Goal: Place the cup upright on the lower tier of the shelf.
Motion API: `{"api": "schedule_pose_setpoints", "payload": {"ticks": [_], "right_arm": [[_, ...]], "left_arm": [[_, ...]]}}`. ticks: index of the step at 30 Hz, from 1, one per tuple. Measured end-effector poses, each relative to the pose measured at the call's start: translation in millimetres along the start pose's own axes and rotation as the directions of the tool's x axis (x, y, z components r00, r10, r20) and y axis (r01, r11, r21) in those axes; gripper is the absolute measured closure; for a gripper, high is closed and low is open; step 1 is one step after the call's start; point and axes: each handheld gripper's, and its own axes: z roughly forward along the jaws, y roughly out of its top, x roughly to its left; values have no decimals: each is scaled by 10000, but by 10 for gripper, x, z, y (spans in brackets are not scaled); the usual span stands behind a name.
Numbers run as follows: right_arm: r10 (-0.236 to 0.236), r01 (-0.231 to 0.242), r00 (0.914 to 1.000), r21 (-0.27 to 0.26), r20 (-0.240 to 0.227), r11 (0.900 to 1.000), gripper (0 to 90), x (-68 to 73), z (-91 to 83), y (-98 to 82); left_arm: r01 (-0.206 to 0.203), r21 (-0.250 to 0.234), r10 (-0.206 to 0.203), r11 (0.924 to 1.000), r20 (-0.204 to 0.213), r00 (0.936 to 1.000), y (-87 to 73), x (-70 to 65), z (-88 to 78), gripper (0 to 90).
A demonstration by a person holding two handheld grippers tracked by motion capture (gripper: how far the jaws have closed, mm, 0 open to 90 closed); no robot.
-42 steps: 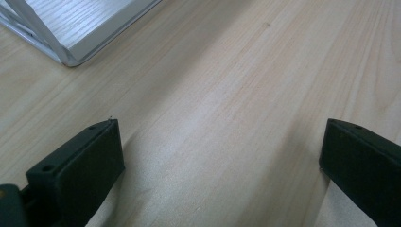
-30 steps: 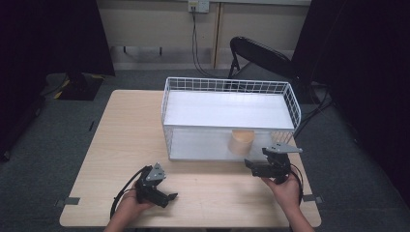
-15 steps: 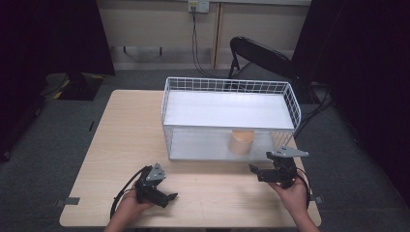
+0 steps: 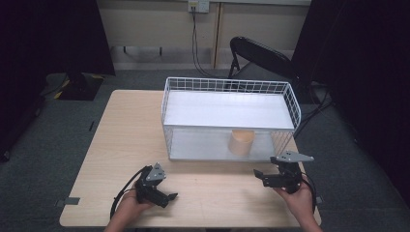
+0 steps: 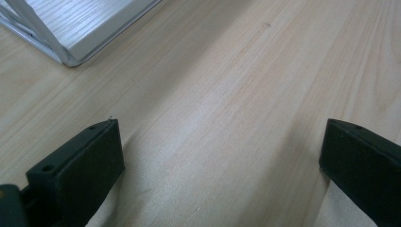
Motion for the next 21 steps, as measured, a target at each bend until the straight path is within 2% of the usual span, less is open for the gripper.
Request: {"api": "schedule_pose_setpoints", "payload": {"ticks": [5,8,15,21], "right_arm": [[146,-146,9999,11,17,9999,135,-60,-54,-76],[60,-60,10000,8,20,10000,135,-78,-74,-120],[137,-138,9999,138,55,9998,135,-117,-67,-225],[-41,40,10000,237,10,9997,137,-129,-37,-322]], "left_arm": [[30,-6,-30,10000,-17,10000,-2,-3,0,0],[32,-14,-32,10000,-25,10000,-2,-4,0,0],[37,-14,-37,10000,-27,10000,-2,-4,0,0],[42,-14,-42,10000,-32,10000,-2,-5,0,0]]}}
